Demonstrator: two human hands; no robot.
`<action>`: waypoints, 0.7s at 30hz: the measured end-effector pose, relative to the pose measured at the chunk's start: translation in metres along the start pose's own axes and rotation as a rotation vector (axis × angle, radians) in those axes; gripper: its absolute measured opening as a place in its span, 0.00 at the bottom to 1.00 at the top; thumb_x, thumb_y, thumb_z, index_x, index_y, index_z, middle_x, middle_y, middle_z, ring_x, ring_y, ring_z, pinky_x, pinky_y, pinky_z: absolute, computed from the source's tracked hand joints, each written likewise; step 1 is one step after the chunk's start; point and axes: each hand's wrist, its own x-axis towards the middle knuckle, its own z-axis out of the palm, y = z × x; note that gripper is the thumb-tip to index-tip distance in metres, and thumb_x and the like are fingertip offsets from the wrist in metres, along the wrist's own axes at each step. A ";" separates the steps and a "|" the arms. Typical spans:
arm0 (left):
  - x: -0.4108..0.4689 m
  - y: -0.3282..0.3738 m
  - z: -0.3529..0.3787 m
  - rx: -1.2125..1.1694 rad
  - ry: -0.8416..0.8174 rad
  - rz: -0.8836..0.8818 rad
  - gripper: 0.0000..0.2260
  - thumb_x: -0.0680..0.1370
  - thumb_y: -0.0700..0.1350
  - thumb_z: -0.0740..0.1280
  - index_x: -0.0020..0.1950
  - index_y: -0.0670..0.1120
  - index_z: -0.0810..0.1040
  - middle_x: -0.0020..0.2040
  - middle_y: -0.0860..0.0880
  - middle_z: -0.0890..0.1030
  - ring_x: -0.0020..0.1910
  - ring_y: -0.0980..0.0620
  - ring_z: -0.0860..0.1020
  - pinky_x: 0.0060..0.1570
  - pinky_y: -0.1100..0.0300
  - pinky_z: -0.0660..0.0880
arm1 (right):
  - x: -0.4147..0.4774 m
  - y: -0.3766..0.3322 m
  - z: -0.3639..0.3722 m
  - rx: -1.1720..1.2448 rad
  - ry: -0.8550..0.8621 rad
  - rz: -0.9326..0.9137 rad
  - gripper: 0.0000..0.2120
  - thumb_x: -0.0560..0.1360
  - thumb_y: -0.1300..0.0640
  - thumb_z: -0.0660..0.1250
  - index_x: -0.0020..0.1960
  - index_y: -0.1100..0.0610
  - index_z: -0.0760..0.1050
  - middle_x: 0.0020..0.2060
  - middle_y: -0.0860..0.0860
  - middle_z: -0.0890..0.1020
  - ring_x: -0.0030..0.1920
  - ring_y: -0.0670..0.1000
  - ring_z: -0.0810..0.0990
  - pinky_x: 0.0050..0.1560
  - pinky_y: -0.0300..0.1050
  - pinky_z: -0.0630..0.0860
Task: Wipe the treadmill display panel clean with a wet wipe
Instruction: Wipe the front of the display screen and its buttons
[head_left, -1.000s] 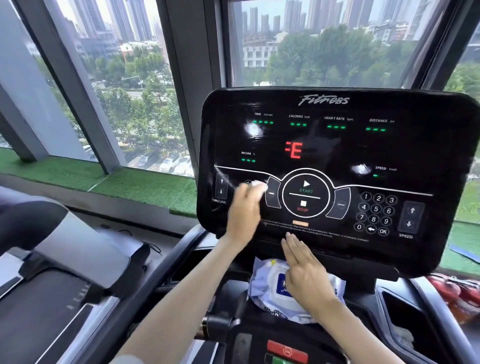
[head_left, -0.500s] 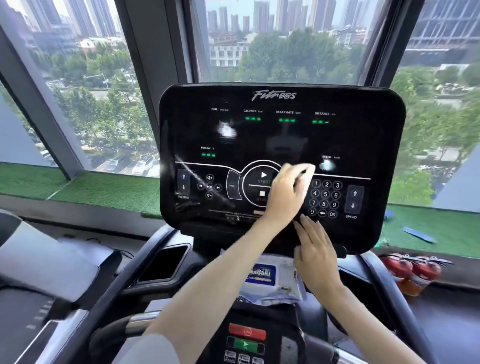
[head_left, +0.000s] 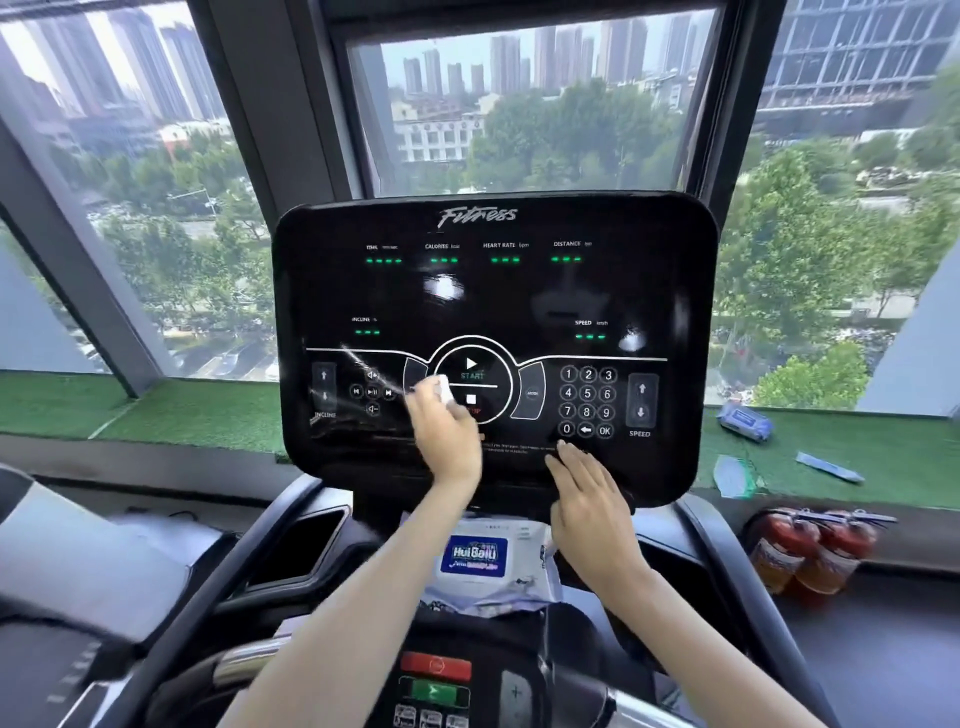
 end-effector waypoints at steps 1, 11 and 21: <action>-0.010 0.010 0.013 -0.007 -0.033 0.060 0.13 0.75 0.31 0.58 0.57 0.42 0.72 0.54 0.44 0.71 0.46 0.49 0.73 0.45 0.57 0.71 | -0.002 0.005 -0.001 -0.001 0.000 -0.005 0.22 0.65 0.66 0.57 0.56 0.66 0.78 0.57 0.62 0.79 0.57 0.59 0.79 0.59 0.55 0.73; -0.008 0.076 0.029 -0.363 0.014 0.033 0.09 0.76 0.41 0.62 0.42 0.55 0.72 0.38 0.46 0.76 0.34 0.55 0.75 0.41 0.57 0.76 | -0.016 0.037 -0.011 0.041 -0.030 -0.056 0.22 0.63 0.66 0.60 0.55 0.65 0.79 0.56 0.61 0.80 0.56 0.59 0.79 0.57 0.52 0.76; -0.034 0.058 0.073 -0.375 -0.040 -0.620 0.05 0.75 0.37 0.60 0.50 0.42 0.70 0.45 0.44 0.78 0.45 0.45 0.79 0.50 0.48 0.78 | -0.025 0.041 -0.006 0.120 -0.127 -0.114 0.27 0.54 0.69 0.71 0.55 0.67 0.78 0.53 0.61 0.81 0.56 0.59 0.80 0.58 0.56 0.75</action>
